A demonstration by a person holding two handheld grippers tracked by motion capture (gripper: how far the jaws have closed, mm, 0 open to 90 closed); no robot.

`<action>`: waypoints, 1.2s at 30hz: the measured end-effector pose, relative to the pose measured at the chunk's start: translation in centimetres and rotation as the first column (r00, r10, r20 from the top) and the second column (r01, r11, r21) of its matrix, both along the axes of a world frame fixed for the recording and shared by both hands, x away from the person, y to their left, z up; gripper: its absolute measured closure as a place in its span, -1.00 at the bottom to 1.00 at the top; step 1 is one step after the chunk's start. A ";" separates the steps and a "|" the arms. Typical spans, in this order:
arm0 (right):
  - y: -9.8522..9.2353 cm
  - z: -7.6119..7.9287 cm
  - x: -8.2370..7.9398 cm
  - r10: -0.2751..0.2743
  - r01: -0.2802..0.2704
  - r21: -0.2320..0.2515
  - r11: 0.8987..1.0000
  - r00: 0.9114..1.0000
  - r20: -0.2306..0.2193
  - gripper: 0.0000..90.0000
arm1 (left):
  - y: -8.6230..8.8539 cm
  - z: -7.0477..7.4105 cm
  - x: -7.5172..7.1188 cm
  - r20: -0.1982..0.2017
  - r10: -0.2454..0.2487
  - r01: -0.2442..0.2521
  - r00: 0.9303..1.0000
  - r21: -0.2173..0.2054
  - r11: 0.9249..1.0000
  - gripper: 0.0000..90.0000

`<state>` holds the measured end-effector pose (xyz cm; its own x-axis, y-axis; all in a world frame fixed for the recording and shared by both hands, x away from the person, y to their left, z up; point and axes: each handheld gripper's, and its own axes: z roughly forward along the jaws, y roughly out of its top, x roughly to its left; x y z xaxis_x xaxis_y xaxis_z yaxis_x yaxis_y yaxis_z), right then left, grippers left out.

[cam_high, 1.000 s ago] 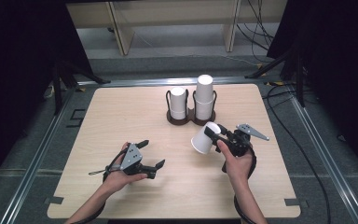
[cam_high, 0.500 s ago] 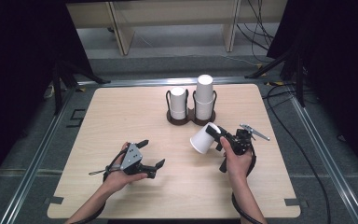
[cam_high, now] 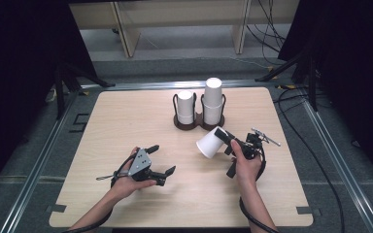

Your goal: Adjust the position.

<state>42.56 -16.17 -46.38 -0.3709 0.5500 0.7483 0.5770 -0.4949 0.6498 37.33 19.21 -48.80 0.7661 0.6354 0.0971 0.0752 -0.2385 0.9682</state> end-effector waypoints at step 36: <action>-0.2 0.0 0.6 -0.004 0.008 0.067 0.998 0.998 -0.063 -0.20 | -7.2 0.4 3.8 0.046 -0.115 0.114 0.992 0.018 0.993 -1.00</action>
